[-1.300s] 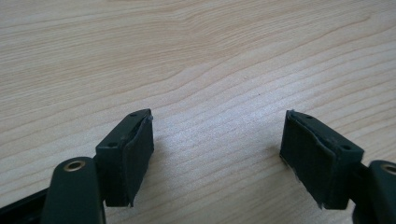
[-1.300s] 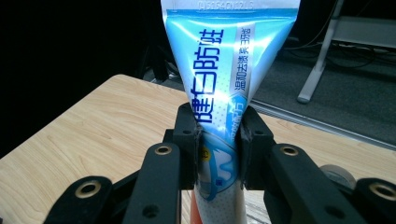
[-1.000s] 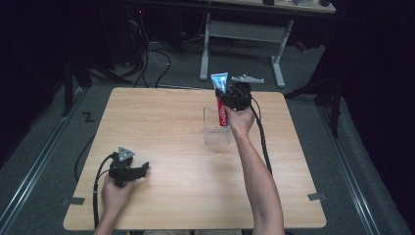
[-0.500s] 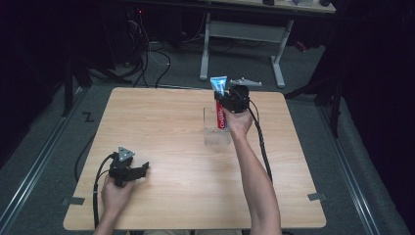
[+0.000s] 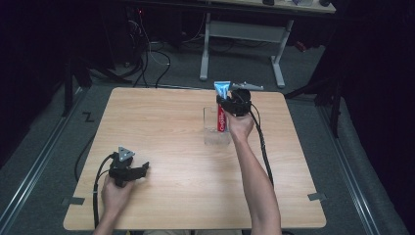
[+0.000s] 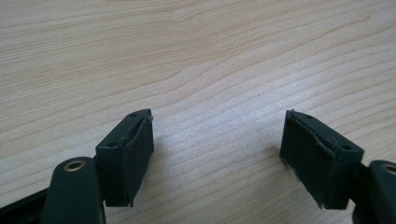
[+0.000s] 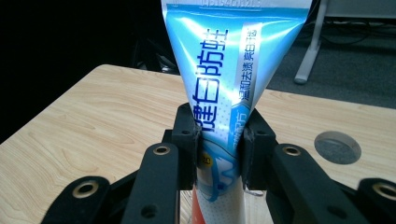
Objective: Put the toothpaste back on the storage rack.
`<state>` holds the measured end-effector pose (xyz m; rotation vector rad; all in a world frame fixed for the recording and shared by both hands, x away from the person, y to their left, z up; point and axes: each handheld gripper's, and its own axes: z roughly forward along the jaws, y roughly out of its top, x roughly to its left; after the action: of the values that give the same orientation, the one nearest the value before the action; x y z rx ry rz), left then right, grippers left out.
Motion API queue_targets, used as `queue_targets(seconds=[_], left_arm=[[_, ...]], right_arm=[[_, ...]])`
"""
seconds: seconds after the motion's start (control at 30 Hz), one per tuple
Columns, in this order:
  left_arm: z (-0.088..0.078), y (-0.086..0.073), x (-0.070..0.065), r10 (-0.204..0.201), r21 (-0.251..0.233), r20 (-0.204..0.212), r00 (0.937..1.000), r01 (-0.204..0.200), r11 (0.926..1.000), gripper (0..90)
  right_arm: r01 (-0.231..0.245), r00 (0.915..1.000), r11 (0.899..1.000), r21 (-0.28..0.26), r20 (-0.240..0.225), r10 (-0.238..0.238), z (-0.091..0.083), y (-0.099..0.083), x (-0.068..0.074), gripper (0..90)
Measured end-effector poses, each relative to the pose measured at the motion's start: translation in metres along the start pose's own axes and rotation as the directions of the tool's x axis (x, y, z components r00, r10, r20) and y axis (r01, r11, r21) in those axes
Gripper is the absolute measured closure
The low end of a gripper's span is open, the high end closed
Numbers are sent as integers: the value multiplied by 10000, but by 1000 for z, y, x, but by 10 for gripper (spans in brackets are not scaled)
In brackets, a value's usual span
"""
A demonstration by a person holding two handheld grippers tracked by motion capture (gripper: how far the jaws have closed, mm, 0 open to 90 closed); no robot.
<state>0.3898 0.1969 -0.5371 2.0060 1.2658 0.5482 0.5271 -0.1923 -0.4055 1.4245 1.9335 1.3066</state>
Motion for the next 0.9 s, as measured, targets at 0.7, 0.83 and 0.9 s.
queue_targets(seconds=[0.7,0.83,0.9], left_arm=[[0,0,0,-2,2,-1,10000,2,10000,259],[0,0,0,-6,2,-7,10000,6,10000,259],[0,0,0,-4,3,-7,10000,4,10000,259]], right_arm=[[-393,9992,9984,415,117,388,0,-13,-7,712],[-595,9981,9972,462,154,588,-1,-18,-10,710],[-614,9980,9972,434,140,609,-2,-19,-12,708]])
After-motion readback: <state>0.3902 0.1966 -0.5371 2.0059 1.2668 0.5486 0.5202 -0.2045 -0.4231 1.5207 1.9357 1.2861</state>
